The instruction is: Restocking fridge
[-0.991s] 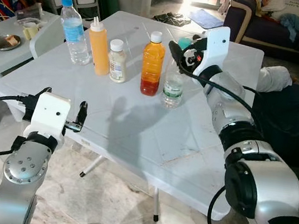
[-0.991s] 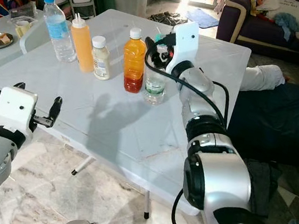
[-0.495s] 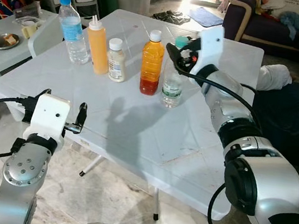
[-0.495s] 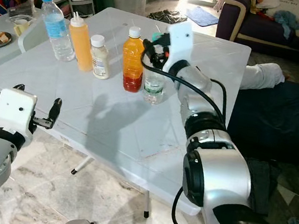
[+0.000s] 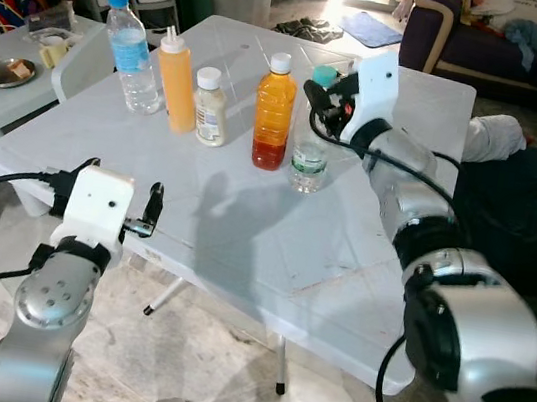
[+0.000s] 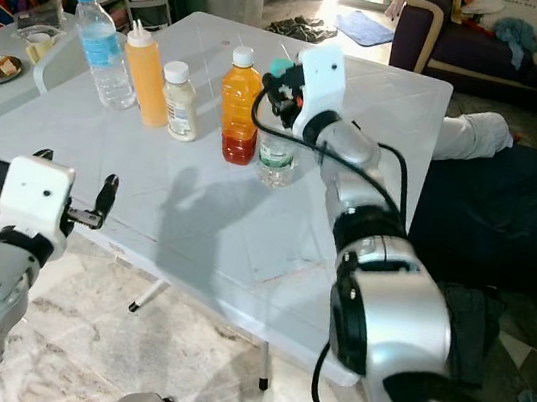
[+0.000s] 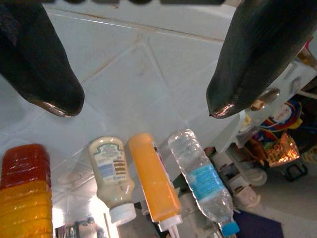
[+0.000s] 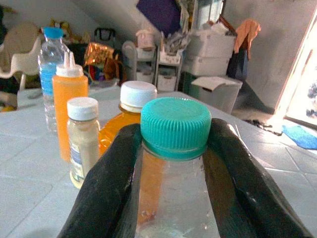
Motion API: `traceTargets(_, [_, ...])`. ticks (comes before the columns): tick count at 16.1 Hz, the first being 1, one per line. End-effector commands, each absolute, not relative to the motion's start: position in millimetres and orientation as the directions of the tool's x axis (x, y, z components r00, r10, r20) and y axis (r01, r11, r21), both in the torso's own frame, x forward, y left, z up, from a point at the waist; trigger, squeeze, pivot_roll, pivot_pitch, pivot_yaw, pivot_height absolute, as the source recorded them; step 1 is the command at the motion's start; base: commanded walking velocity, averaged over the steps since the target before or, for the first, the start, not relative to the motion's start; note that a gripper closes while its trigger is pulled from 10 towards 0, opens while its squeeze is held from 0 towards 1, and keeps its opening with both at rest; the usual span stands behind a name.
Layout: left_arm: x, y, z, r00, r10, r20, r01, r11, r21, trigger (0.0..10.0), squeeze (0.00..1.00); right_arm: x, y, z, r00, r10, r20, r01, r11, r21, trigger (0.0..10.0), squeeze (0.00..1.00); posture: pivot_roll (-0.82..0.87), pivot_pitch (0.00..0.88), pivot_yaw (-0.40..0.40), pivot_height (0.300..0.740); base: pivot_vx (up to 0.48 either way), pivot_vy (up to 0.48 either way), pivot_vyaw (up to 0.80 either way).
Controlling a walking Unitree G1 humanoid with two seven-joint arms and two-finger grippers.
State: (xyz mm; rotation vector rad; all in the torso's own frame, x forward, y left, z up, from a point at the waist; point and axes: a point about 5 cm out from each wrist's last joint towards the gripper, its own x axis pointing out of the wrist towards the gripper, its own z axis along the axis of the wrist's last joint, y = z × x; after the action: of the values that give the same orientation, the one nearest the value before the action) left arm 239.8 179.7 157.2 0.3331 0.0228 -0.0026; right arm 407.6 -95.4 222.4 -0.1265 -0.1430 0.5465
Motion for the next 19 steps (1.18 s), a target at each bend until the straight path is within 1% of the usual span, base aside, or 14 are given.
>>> traceTargets(1, [243.7,180.2,159.4,1.000,0.021,-0.010,-0.016,0.948,0.317,10.0,0.00,404.3,-91.2,221.6,0.833,0.542,0.112,-0.521,0.837,-0.169,0.0,0.00,0.11,0.006,0.046,0.740,0.000,0.000,0.00])
traceTargets(2, [244.3,180.9,159.5,1.000,0.030,-0.005,-0.027,0.954,0.299,10.0,0.00,397.1,-86.3,221.5,0.804,0.575,0.153,-0.552,0.816,-0.172,0.0,0.00,0.10,0.002,0.044,0.740,0.000,0.000,0.00])
traceTargets(3, [244.2,181.5,157.9,0.999,0.041,-0.007,-0.037,0.959,0.282,10.0,0.00,388.4,-82.8,219.6,0.777,0.602,0.183,-0.573,0.797,-0.190,0.3,0.00,0.09,0.000,0.041,0.740,0.000,0.000,0.00])
traceTargets(4, [244.2,180.4,156.0,0.999,0.047,-0.009,-0.042,0.962,0.270,10.0,0.00,378.3,-80.2,215.7,0.756,0.623,0.199,-0.599,0.782,-0.174,9.1,0.00,0.08,0.000,0.032,0.740,0.000,0.000,0.00])
traceTargets(5, [244.2,179.5,154.9,0.999,0.051,-0.010,-0.047,0.965,0.259,10.0,0.00,368.9,-78.1,212.7,0.740,0.640,0.208,-0.617,0.769,-0.167,10.0,0.00,0.08,0.000,0.028,0.740,0.000,0.000,0.00])
traceTargets(6, [243.9,178.5,153.5,0.998,0.060,-0.011,-0.056,0.967,0.247,10.0,0.00,357.1,-75.1,209.6,0.721,0.659,0.215,-0.638,0.752,-0.167,10.0,0.00,0.06,0.000,0.017,0.740,0.000,0.000,0.00])
traceTargets(7, [242.7,178.0,149.9,0.997,0.079,-0.020,-0.073,0.972,0.224,10.0,0.00,335.3,-68.0,206.6,0.673,0.701,0.237,-0.675,0.713,-0.191,10.0,0.00,0.06,0.000,0.009,0.740,0.000,0.000,0.00])
traceTargets(8, [242.3,176.2,147.6,0.996,0.085,-0.026,-0.078,0.974,0.214,10.0,0.00,324.8,-66.6,204.2,0.673,0.696,0.251,-0.673,0.717,-0.182,10.0,0.00,0.05,0.000,0.004,0.740,0.000,0.000,0.00])
traceTargets(9, [241.7,172.6,145.0,0.996,0.086,-0.029,-0.079,0.977,0.199,10.0,0.00,316.3,-71.5,199.6,0.715,0.649,0.260,-0.626,0.760,-0.175,10.0,0.00,0.04,0.000,0.000,0.740,0.000,0.292,0.00])
traceTargets(11, [241.9,172.1,144.3,0.996,0.086,-0.029,-0.078,0.978,0.193,10.0,0.00,310.6,-74.6,197.2,0.737,0.622,0.264,-0.598,0.782,-0.175,10.0,0.00,0.05,0.000,0.000,0.740,0.000,0.480,0.00])
traceTargets(12, [243.8,175.8,143.0,0.995,0.094,-0.028,-0.087,0.977,0.196,10.0,0.00,306.7,-82.6,189.5,0.796,0.554,0.244,-0.536,0.833,-0.141,10.0,0.00,0.04,0.000,-0.006,0.740,0.000,0.480,0.00])
traceTargets(13, [244.6,177.7,142.3,0.995,0.100,-0.029,-0.093,0.976,0.195,10.0,0.00,306.0,-85.6,186.5,0.818,0.525,0.234,-0.511,0.851,-0.122,10.0,0.00,0.04,0.000,-0.008,0.740,0.000,0.480,0.00])
traceTargets(14, [248.0,184.3,141.0,0.992,0.121,-0.021,-0.114,0.973,0.200,10.0,0.00,305.6,-98.5,178.2,0.874,0.445,0.194,-0.436,0.895,-0.092,10.0,0.00,0.03,0.000,-0.012,0.740,0.000,0.480,0.00])
traceTargets(19, [254.0,188.5,139.8,0.983,0.185,0.017,-0.184,0.957,0.223,10.0,0.00,314.1,-126.1,166.2,0.952,0.283,0.120,-0.275,0.958,-0.077,10.0,0.00,0.05,0.000,-0.010,0.740,0.000,0.480,0.00])
